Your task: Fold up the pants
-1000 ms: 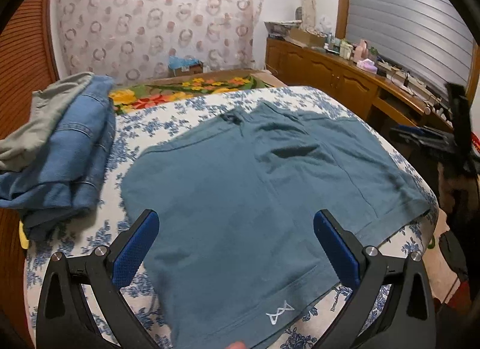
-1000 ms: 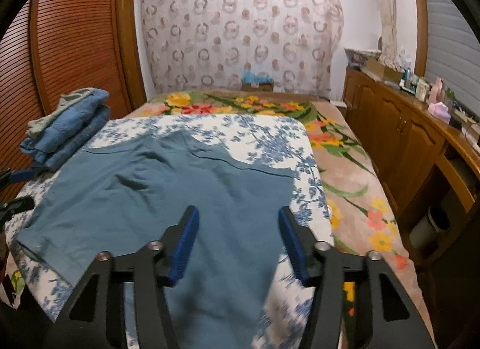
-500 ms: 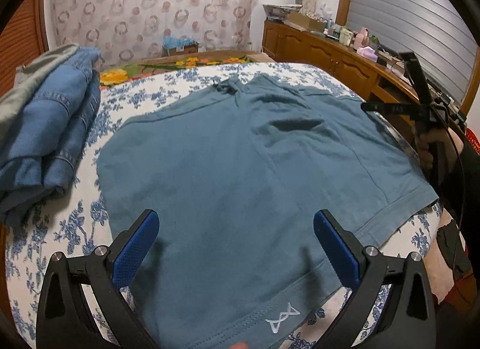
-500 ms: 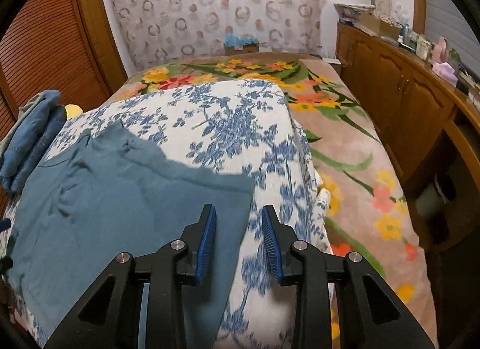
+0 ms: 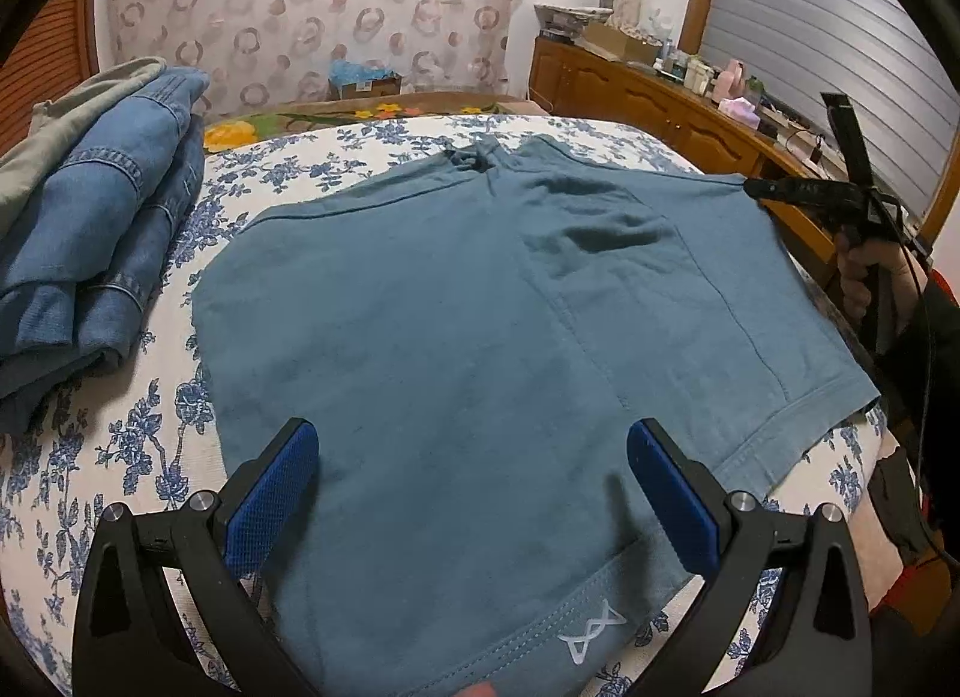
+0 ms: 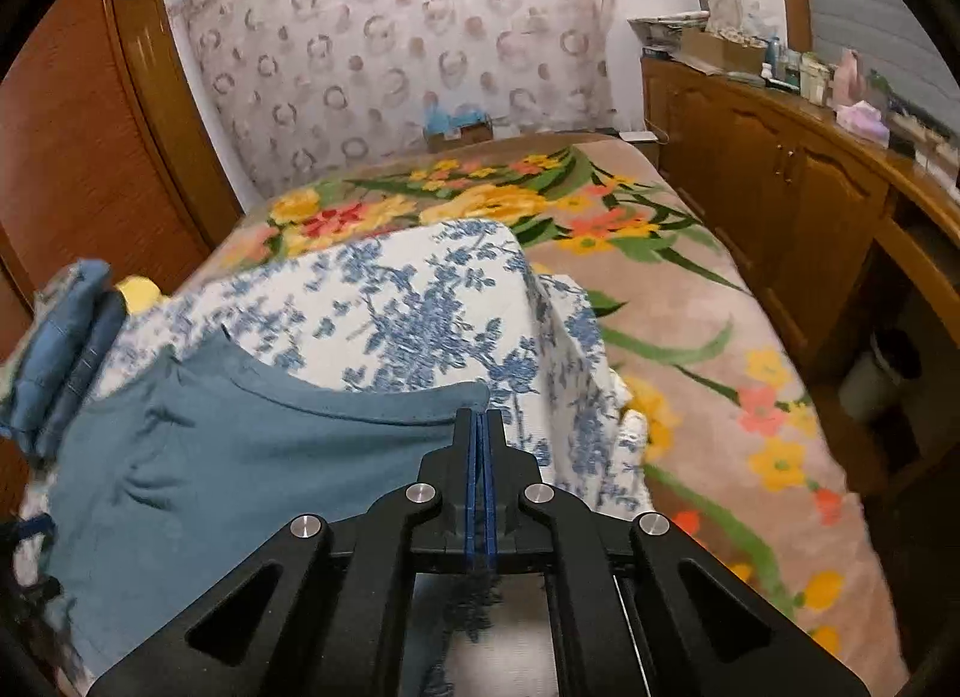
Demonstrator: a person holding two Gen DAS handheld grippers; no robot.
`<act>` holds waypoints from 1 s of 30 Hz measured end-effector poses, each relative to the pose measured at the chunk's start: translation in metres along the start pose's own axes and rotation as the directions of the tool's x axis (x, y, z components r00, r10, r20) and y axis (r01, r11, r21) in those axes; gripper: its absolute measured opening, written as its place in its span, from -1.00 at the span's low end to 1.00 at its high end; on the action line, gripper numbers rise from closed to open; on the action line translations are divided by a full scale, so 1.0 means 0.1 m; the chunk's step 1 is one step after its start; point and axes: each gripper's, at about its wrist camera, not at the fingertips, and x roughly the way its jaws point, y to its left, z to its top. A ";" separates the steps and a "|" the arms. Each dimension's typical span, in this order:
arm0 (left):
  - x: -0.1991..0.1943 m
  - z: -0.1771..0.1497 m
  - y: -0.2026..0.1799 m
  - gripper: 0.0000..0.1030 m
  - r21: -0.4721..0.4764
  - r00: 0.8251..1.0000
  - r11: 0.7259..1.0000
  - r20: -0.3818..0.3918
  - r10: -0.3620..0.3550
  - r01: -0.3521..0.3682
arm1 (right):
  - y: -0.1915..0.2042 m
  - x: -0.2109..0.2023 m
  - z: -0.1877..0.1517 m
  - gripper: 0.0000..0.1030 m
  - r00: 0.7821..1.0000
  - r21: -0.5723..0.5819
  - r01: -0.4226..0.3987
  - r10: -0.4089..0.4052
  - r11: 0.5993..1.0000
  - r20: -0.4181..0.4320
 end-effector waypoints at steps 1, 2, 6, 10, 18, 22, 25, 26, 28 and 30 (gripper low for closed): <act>0.00 0.00 0.01 1.00 -0.001 1.000 1.000 0.000 -0.002 0.002 | 0.05 0.01 0.00 -0.97 1.000 -0.014 0.011 -0.012 1.000 -0.011; -0.01 0.00 0.01 1.00 -0.002 1.000 1.000 0.000 -0.002 0.002 | 0.06 0.02 -0.01 -0.97 1.000 -0.017 0.015 -0.015 1.000 -0.021; -0.07 0.00 0.02 1.00 0.000 1.000 1.000 0.009 -0.002 0.002 | 0.20 -0.02 0.00 -0.89 0.998 -0.055 0.044 -0.046 0.998 -0.036; -0.18 0.00 0.04 1.00 0.003 0.999 1.000 0.036 0.008 -0.008 | 0.35 -0.07 0.12 -0.81 0.999 -0.104 0.039 -0.041 0.994 -0.021; -0.34 -0.05 0.14 0.97 -0.016 0.998 1.000 0.063 0.015 -0.014 | 0.75 -0.49 -0.37 -0.37 0.995 -0.178 -0.095 0.096 0.979 -0.003; -0.37 -0.11 0.20 0.92 -0.023 0.998 1.000 0.060 0.016 -0.014 | 0.95 -0.64 -0.64 -0.09 0.986 -0.215 -0.166 0.167 0.962 -0.011; -0.39 -0.15 0.24 0.90 -0.032 0.998 0.999 0.058 0.016 -0.014 | 1.02 -0.65 -0.77 0.04 0.982 -0.230 -0.190 0.186 0.954 -0.038; -0.39 -0.16 0.25 0.90 -0.035 0.998 0.999 0.059 0.017 -0.015 | 1.04 -0.64 -0.82 0.07 0.981 -0.239 -0.192 0.187 0.952 -0.043; -0.42 -0.19 0.28 0.89 -0.037 0.998 0.999 0.064 0.012 -0.010 | 1.08 -0.62 -0.88 0.10 0.983 -0.257 -0.185 0.177 0.949 -0.054; -0.45 -0.22 0.28 0.89 -0.032 0.998 0.999 0.069 0.016 -0.014 | 1.08 -0.64 -0.93 0.13 0.986 -0.270 -0.167 0.156 0.948 -0.062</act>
